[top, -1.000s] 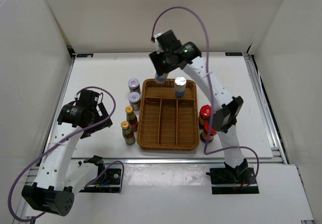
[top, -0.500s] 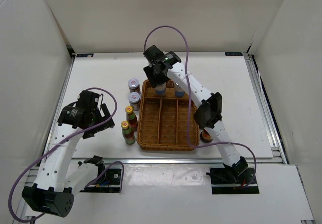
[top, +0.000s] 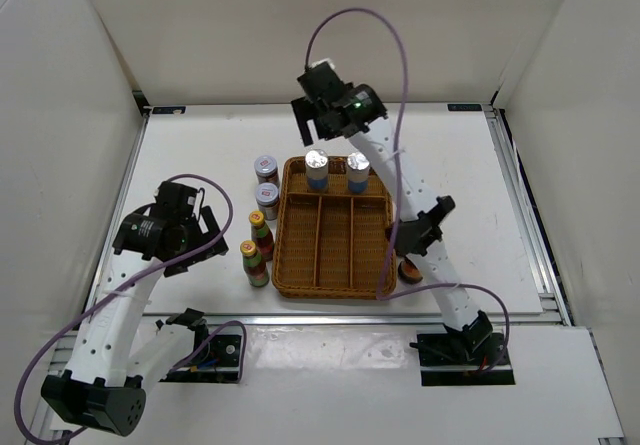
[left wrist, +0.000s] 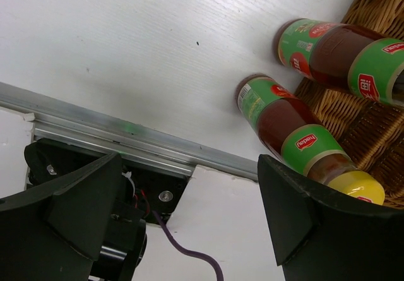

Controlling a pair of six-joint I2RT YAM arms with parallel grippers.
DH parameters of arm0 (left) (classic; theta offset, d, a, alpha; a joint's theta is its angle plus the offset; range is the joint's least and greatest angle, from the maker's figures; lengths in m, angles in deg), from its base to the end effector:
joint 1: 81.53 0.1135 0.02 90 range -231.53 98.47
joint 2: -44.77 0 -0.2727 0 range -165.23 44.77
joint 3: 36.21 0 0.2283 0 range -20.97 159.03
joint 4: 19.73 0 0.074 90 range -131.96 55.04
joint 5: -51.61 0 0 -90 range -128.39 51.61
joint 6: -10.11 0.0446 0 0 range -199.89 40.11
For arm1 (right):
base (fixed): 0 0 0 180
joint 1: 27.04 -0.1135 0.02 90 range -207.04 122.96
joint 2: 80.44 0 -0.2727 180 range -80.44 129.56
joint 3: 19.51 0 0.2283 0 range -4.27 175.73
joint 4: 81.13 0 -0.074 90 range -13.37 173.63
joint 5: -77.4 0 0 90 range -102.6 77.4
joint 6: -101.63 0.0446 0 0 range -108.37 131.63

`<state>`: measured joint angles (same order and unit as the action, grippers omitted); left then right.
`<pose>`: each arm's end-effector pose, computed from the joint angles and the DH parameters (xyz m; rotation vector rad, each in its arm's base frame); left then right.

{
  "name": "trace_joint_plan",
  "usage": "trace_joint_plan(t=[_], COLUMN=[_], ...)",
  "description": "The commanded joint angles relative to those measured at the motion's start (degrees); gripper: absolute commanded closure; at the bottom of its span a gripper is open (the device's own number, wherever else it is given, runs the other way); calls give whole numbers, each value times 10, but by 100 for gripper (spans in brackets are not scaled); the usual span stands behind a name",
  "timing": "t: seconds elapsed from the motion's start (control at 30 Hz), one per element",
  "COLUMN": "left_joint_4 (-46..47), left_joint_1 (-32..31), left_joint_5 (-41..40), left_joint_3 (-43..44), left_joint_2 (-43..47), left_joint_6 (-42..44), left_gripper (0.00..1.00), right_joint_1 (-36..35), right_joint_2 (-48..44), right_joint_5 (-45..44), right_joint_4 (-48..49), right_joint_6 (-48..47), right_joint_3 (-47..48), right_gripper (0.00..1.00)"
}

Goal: Organize the condiment bottles

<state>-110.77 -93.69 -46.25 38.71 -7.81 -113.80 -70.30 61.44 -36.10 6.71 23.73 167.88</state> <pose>0.1072 -0.0169 0.3067 -0.5530 2.6906 -0.0285 0.3569 0.3115 0.3612 -0.4333 2.2596 0.0010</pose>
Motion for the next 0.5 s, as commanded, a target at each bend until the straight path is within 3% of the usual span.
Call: trace_joint_plan(t=[0.0,0.07,0.17,0.37,0.47], left_joint_4=[9,9,9,9,9], left_joint_1=[-2,-2,-2,-2,-2], left_joint_5=[-3,-3,-3,-8,-14], left_joint_3=[-1,-1,-1,-6,-6], left_joint_2=[12,12,18,12,12], left_joint_6=[-5,-5,-12,-22,-27], left_gripper=[0,0,0,0,0], right_joint_1=[-1,6,62,123,148], right_joint_2=[-109,-141,-193,-413,-506], right_joint_5=[-137,-179,-174,-91,-14], right_joint_4=[-50,-84,-168,-137,-61], right_joint_6=[18,40,94,206,206], right_joint_3=[27,27,-43,-426,-633], right_gripper=[0,0,0,0,0])
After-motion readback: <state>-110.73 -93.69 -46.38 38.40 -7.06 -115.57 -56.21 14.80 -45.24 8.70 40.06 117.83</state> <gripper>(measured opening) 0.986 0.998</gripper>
